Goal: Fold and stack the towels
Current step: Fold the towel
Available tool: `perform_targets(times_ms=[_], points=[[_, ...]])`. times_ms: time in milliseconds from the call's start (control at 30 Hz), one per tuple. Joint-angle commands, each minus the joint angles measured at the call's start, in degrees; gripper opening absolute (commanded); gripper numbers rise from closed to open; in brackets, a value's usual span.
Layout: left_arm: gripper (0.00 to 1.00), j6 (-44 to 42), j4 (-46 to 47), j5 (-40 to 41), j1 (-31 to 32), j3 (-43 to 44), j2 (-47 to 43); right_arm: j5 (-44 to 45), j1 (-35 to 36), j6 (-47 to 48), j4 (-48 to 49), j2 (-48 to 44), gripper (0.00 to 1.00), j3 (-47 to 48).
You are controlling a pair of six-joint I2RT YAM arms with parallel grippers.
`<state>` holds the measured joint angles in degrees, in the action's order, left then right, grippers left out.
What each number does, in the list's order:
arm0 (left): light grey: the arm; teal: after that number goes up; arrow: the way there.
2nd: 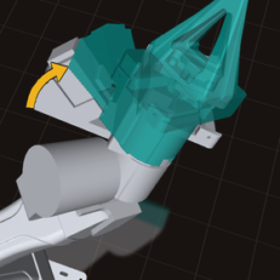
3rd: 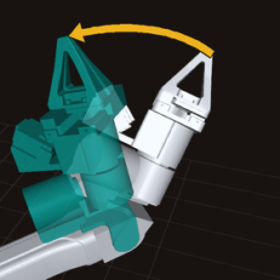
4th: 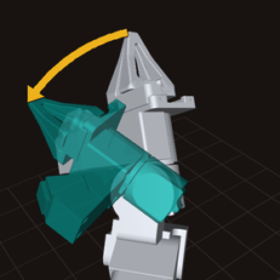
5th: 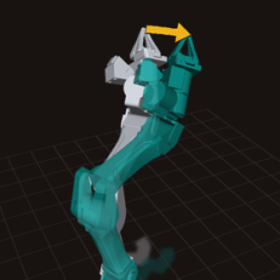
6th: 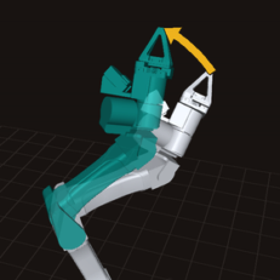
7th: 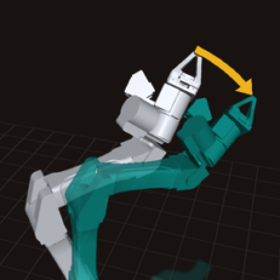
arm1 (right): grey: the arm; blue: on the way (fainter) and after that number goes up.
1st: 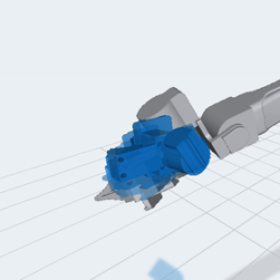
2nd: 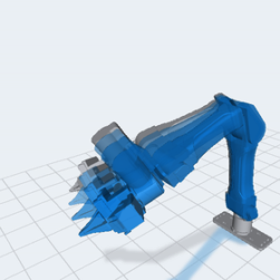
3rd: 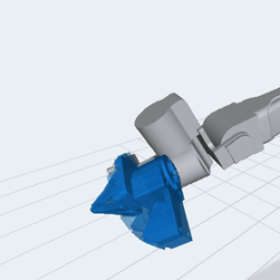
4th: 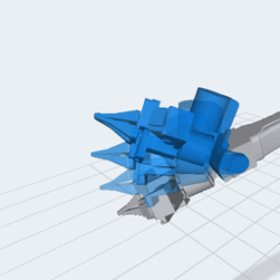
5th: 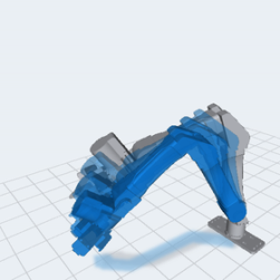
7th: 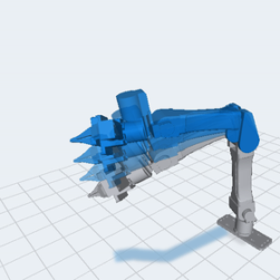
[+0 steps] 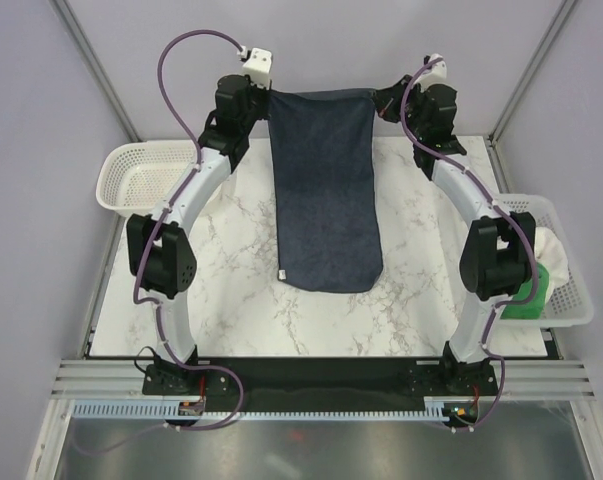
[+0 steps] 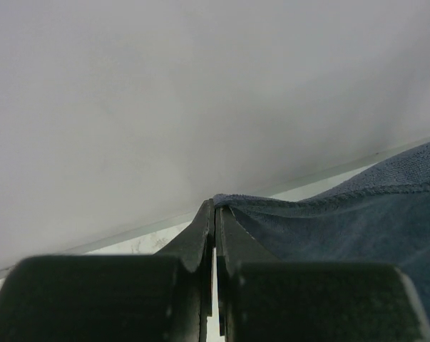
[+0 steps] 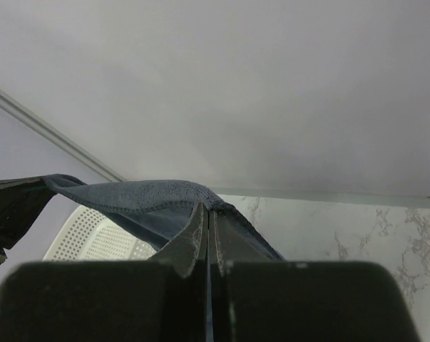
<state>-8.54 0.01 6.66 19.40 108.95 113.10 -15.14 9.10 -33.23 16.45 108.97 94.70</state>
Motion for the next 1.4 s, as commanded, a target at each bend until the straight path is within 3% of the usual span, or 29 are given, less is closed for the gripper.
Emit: perform_targets(times_ms=[0,167,367,500,733,767,900,1200,1367], points=[[0.02,-1.84,7.01,-2.26,-0.33,3.82,0.54,-2.44,-1.10,0.62,4.82,0.98,0.00,5.05],[0.02,-0.43,6.67,-3.93,-0.41,1.46,0.81,-4.28,-2.33,0.28,2.90,2.48,0.00,5.68],[0.02,2.29,6.67,-6.38,-0.41,-16.64,-9.02,-7.36,-2.33,0.37,-4.13,-0.68,0.00,-2.48],[0.02,5.45,6.67,-10.70,-0.06,-29.37,-15.53,-10.00,-2.25,-1.13,-5.54,-5.50,0.00,-12.84],[0.02,6.43,5.61,-11.49,1.25,-39.15,-20.28,-11.41,-1.81,0.36,-13.89,-12.72,0.00,-24.02],[0.02,7.30,2.13,-14.36,1.95,-40.38,-20.98,-11.41,-1.63,0.36,-15.55,-13.25,0.00,-25.42],[0.02,6.86,-3.42,-8.17,7.66,-45.30,-24.41,-13.60,-1.55,0.01,-18.81,-15.71,0.00,-32.45],[0.02,16.69,-6.87,-7.19,11.27,-55.13,-30.38,-11.76,-1.02,3.79,-25.94,-23.00,0.00,-41.76],[0.02,17.06,-8.53,-1.20,15.41,-56.92,-33.11,-11.85,-0.93,4.93,-27.16,-28.71,0.00,-45.65]])
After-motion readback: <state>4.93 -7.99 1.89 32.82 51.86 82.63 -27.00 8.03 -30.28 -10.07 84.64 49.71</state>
